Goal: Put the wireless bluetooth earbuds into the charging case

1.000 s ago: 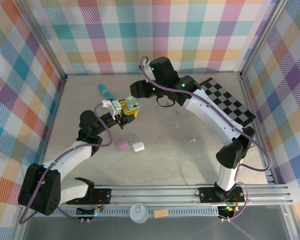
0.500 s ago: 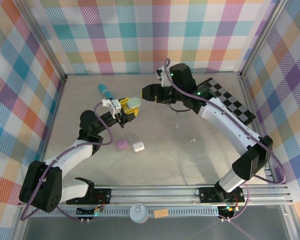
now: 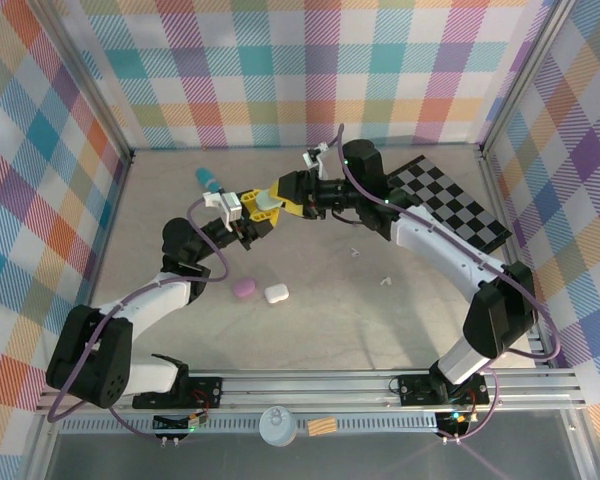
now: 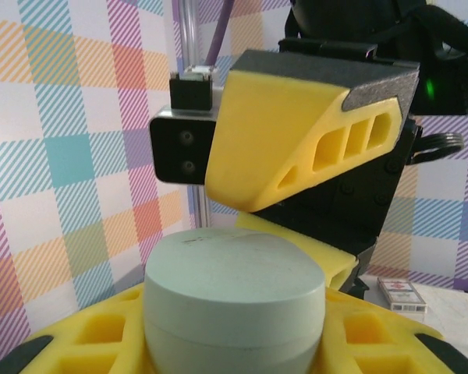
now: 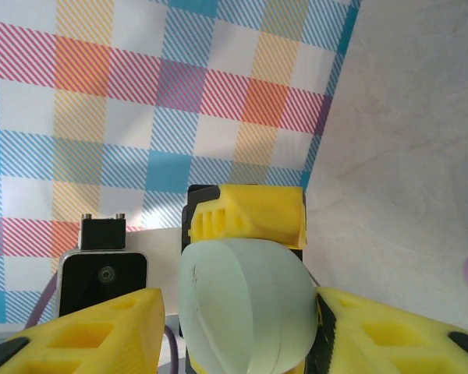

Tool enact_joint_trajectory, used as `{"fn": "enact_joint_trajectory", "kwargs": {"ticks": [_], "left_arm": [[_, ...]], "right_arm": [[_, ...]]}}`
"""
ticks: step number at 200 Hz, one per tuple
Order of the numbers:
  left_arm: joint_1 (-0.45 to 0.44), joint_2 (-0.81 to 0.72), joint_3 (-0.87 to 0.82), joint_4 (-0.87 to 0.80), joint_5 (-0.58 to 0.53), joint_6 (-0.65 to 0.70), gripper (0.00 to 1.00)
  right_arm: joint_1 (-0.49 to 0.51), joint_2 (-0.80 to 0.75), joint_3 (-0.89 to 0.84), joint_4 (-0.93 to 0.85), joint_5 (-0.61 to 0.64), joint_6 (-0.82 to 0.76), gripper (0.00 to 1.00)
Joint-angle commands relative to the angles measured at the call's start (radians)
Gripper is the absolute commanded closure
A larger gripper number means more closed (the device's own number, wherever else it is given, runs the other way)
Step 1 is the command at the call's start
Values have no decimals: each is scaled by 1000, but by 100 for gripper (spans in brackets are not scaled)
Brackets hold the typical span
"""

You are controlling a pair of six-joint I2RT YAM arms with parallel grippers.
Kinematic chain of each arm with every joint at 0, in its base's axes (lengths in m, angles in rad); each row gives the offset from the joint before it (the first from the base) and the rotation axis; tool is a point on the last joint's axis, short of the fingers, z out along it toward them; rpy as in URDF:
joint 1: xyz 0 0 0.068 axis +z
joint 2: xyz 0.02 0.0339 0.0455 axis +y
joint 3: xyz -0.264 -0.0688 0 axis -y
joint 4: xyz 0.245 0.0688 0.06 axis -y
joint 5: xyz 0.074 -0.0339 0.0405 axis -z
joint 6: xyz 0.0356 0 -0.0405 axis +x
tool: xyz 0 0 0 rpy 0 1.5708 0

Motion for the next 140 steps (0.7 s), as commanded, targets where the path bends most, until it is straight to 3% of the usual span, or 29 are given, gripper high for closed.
{"fn": "enact_joint_trajectory", "kwargs": {"ticks": [1, 41, 94, 98, 130, 140], "left_arm": [[-9, 1, 22, 85, 18, -20, 63], [-9, 11, 22, 80, 12, -13, 63], [-9, -2, 17, 50, 8, 3, 60], [-9, -4, 16, 47, 6, 2, 59], [-9, -39, -6, -20, -17, 34, 17], [-9, -63, -20, -84, -34, 67, 9]], "right_arm": [[5, 19, -23, 145, -68, 103, 50], [5, 39, -38, 235, -96, 186, 57], [-6, 26, -52, 171, -39, 144, 79], [-7, 23, -51, 148, -24, 126, 80], [-29, -3, -39, -17, 113, -33, 82], [-35, -2, -31, -86, 183, -108, 82]]}}
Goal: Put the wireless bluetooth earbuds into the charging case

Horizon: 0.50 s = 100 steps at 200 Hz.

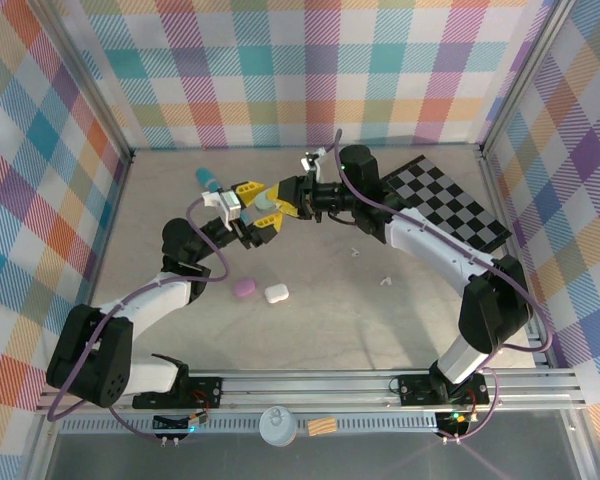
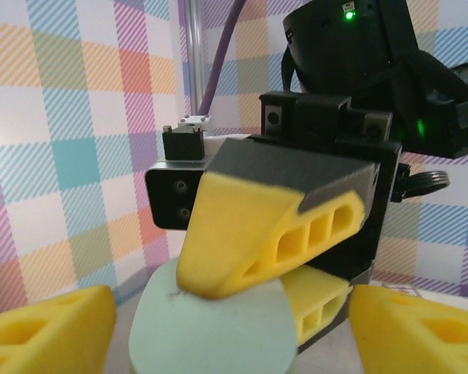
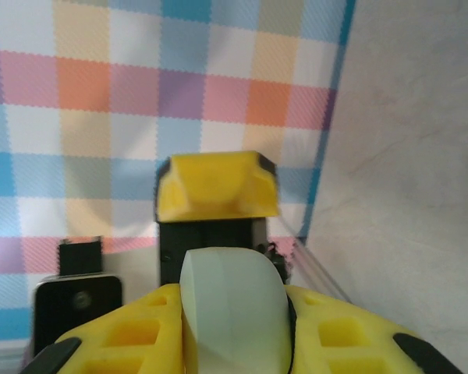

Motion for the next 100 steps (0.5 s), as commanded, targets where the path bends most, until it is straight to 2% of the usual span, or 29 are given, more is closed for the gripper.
{"fn": "enact_joint_trajectory", "kwargs": {"ticks": [1, 13, 66, 83, 100], "left_arm": [[-8, -58, -21, -82, -18, 64, 8], [-10, -92, -49, -157, -40, 112, 0], [-53, -236, -208, -326, -223, 159, 0], [-88, -289, -244, -399, -281, 177, 0], [-105, -331, -284, -440, -284, 177, 0]], "right_arm": [[-25, -35, 15, -165, 165, -185, 82], [-30, -26, 12, -208, 248, -253, 82], [-67, 131, 11, -229, 512, -406, 82], [-77, 223, 52, -237, 535, -427, 82], [-82, 313, 102, -236, 533, -439, 82]]}}
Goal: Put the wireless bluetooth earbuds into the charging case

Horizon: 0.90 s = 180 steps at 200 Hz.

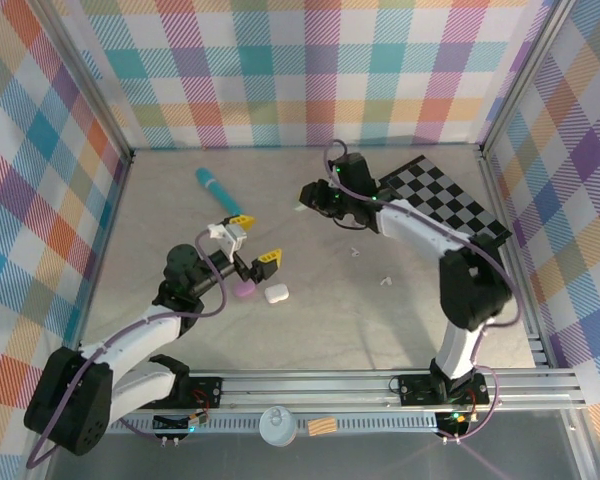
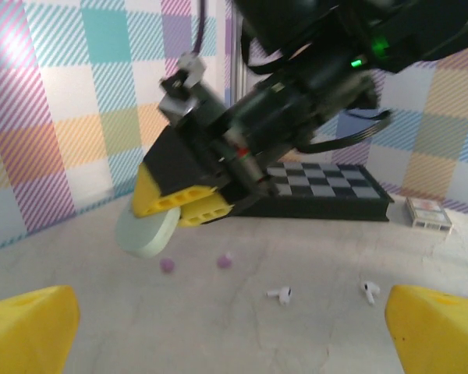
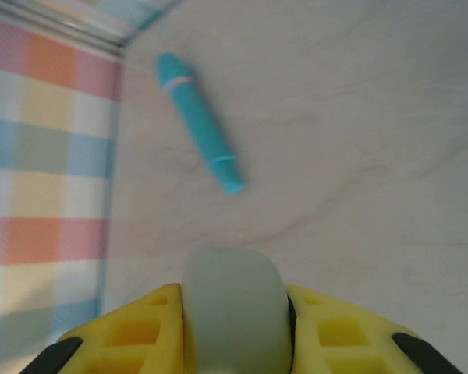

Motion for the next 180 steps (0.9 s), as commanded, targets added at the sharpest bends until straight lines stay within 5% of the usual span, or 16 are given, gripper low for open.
{"fn": "enact_joint_trajectory", "kwargs": {"ticks": [1, 99, 180], "left_arm": [[-28, -66, -44, -98, -66, 34, 0], [-68, -146, -90, -215, -172, 24, 0], [-68, -161, -26, -422, -440, -157, 0]], "right_arm": [[-7, 108, 70, -36, 73, -80, 82], [-18, 375, 222, -62, 44, -79, 77], [-89, 264, 151, -90, 89, -187, 41]]}}
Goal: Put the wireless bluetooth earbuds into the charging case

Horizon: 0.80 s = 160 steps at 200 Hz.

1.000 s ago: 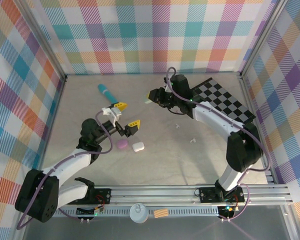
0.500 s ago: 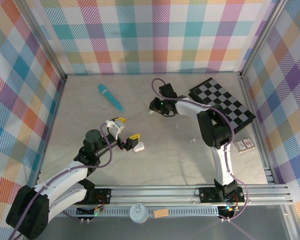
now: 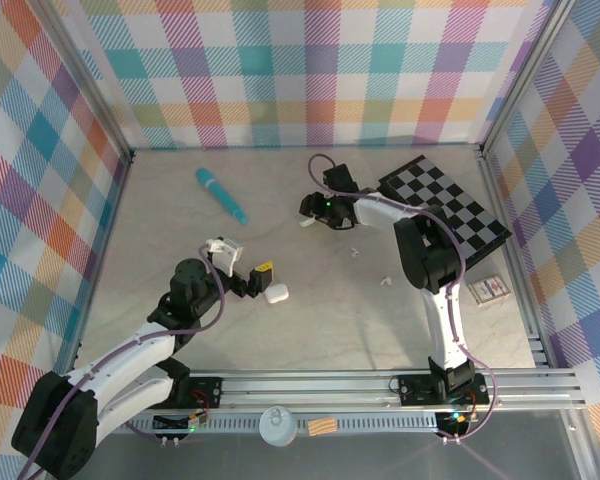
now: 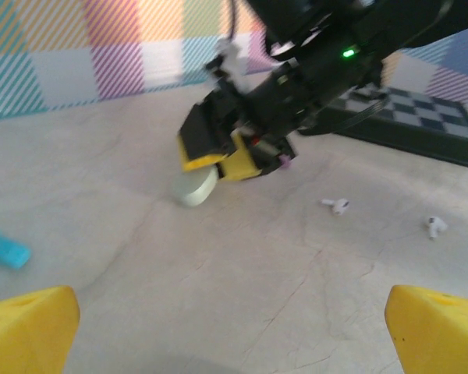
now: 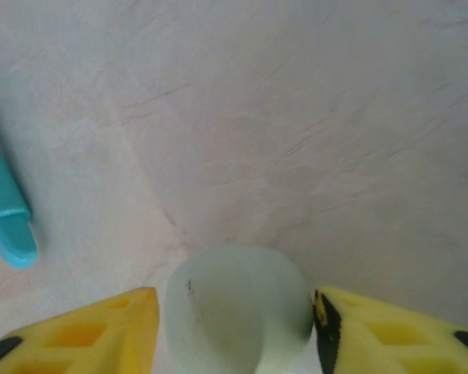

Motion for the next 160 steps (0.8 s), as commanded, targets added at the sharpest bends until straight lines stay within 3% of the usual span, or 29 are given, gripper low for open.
{"fn": "enact_joint_trajectory", "kwargs": {"ticks": [1, 41, 80, 128, 160], "left_arm": [[-10, -22, 44, -104, -116, -85, 0], [4, 6, 98, -278, -251, -161, 0], [31, 88, 198, -514, -384, -353, 0], [31, 207, 299, -702, -340, -361, 0], [37, 243, 319, -707, -335, -432, 0]], "right_arm": [[-22, -96, -39, -31, 31, -90, 41], [-28, -270, -188, -14, 26, -273, 36], [-25, -406, -359, 74, -115, -347, 32], [14, -448, -424, 86, -234, -420, 29], [101, -445, -446, 47, -384, -716, 23]]}}
